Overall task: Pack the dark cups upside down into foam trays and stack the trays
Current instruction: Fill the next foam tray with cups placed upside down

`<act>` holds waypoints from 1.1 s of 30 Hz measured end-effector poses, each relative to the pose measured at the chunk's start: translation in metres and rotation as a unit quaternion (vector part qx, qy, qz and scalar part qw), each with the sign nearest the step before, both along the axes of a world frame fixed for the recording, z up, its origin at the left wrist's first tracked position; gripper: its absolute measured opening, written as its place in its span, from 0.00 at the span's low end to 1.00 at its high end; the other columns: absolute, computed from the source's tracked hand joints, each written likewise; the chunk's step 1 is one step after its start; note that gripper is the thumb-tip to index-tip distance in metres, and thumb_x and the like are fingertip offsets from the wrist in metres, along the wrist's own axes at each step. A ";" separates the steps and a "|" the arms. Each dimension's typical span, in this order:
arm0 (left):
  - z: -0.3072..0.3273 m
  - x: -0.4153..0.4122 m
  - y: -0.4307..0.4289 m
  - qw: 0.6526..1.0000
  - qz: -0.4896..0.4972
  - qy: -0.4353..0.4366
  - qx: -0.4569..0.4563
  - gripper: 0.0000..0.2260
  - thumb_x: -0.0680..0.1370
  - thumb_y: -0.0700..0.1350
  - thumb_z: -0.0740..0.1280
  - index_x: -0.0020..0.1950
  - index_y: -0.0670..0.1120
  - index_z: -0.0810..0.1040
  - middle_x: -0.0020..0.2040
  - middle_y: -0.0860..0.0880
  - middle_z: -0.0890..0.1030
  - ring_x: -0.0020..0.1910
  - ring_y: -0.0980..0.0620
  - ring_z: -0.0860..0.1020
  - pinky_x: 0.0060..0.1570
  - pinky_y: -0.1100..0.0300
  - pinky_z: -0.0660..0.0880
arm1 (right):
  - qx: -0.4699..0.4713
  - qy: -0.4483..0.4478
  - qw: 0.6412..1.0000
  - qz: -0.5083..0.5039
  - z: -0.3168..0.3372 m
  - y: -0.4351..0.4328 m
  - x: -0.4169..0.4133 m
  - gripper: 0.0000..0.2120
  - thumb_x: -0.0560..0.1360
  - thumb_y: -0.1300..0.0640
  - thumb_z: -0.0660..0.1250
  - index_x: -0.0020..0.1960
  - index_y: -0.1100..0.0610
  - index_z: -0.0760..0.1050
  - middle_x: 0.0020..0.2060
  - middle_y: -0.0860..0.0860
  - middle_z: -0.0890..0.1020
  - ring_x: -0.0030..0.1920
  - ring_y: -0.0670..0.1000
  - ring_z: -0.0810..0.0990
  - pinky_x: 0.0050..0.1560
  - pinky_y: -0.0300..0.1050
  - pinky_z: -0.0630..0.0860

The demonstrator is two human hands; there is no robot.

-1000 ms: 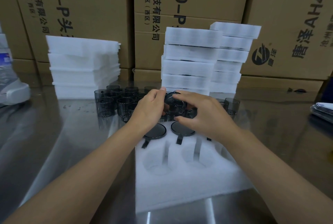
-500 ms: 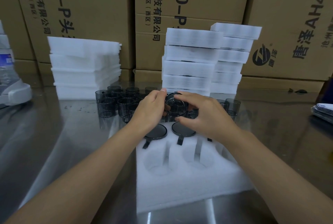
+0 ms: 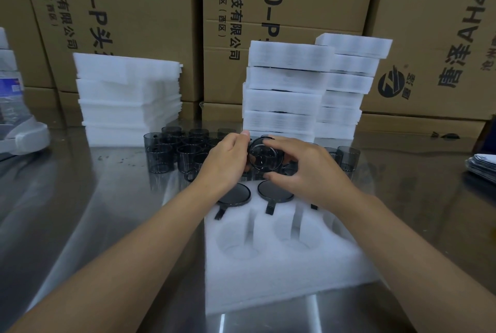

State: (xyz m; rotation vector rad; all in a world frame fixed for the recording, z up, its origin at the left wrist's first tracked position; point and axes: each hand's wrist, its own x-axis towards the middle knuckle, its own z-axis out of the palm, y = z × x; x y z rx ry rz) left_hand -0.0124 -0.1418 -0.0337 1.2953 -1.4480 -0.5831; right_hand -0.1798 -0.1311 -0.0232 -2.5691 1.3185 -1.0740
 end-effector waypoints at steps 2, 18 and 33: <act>0.000 0.000 0.000 1.000 0.000 -0.002 -0.002 0.14 0.81 0.57 0.52 0.45 0.55 0.74 0.42 0.50 0.82 0.44 0.51 0.80 0.40 0.55 0.72 | 0.001 0.000 1.000 0.001 0.000 0.000 0.000 0.28 0.70 0.54 0.74 0.68 0.46 0.72 0.65 0.43 0.76 0.63 0.44 0.75 0.65 0.45 0.71; 0.000 0.000 -0.001 1.000 0.003 -0.008 0.001 0.14 0.82 0.57 0.52 0.45 0.55 0.74 0.41 0.51 0.81 0.44 0.51 0.80 0.47 0.51 0.74 | -0.003 0.000 1.000 0.002 0.001 0.004 0.001 0.26 0.70 0.56 0.74 0.67 0.48 0.74 0.62 0.41 0.78 0.58 0.43 0.76 0.61 0.42 0.72; 0.001 0.000 0.000 1.000 0.000 -0.007 0.008 0.16 0.81 0.58 0.51 0.50 0.52 0.75 0.44 0.48 0.83 0.47 0.48 0.80 0.51 0.48 0.74 | 0.022 -0.017 1.000 0.001 -0.002 0.000 0.001 0.33 0.68 0.52 0.75 0.67 0.43 0.61 0.63 0.41 0.76 0.53 0.46 0.79 0.56 0.50 0.75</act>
